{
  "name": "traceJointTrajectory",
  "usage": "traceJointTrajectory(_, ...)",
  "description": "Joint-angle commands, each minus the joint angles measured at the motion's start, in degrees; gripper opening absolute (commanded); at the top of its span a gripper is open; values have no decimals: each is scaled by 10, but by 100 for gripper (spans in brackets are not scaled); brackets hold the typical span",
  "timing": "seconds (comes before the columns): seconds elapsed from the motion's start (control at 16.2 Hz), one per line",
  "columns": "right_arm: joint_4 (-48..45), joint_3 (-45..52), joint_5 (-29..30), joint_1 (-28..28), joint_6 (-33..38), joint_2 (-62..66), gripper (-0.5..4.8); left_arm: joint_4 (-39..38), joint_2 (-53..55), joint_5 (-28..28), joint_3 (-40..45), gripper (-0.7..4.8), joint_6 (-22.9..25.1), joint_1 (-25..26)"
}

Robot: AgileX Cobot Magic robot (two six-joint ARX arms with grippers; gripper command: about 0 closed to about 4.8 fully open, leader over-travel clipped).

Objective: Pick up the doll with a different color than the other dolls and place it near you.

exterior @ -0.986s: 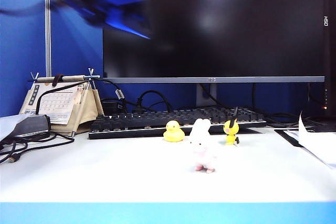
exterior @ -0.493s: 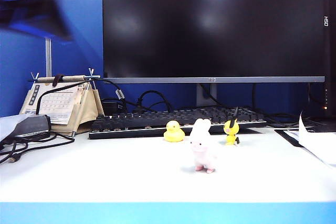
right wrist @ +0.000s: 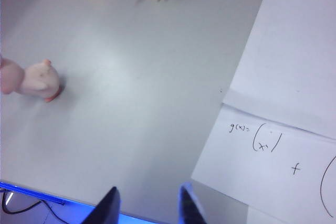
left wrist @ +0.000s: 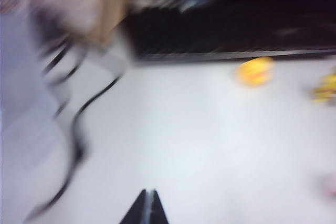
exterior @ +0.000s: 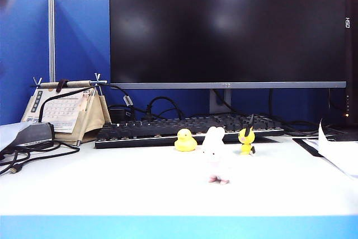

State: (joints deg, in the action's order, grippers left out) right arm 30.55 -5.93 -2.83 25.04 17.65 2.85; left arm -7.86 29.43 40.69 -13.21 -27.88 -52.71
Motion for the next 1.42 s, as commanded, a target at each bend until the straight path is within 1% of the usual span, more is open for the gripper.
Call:
traceJointTrajectory(0.06, 5, 3, 0, 1, -1, 0, 148, -46, -45, 29, 46, -6, -87, -3)
traceJointTrajectory(0.25, 5, 3, 0, 1, -1, 0, 148, -113, -72, 64, 48, -6, -86, -5)
traceJointTrajectory(0.31, 5, 3, 0, 1, -1, 0, 148, -155, -85, 73, 48, -6, -89, -5)
traceJointTrajectory(0.37, 5, 3, 0, 1, -1, 0, 148, -192, -97, 73, 52, -6, -101, -5)
traceJointTrajectory(0.43, 5, 3, 0, 1, -1, 0, 148, -224, -112, 73, 59, -6, -130, -5)
traceJointTrajectory(0.49, 5, 3, 0, 1, -1, 0, 148, -240, -123, 73, 65, -6, -158, -5)
traceJointTrajectory(0.55, 5, 3, 0, 1, -1, 0, 148, -239, -137, 69, 66, -6, -167, -5)
traceJointTrajectory(0.62, 4, 3, 0, 1, -1, 0, 148, -233, -157, 71, 67, -6, -162, -8)
traceJointTrajectory(0.8, 5, 3, 0, 1, -1, -1, 148, -239, -198, 71, 68, -6, -106, -10)
traceJointTrajectory(0.99, 5, 3, 0, 1, -1, -2, 148, -239, -199, 66, 68, -6, -96, -11)
traceJointTrajectory(1.05, 5, 3, 0, 1, -1, -2, 148, -239, -199, 64, 68, -6, -86, -11)
traceJointTrajectory(1.29, 5, 3, 0, 1, -1, -2, 148, -238, -199, 57, 68, -5, -89, -11)
traceJointTrajectory(1.42, 5, 3, 0, 1, -1, -2, 148, -238, -199, 40, 68, -5, -89, -11)
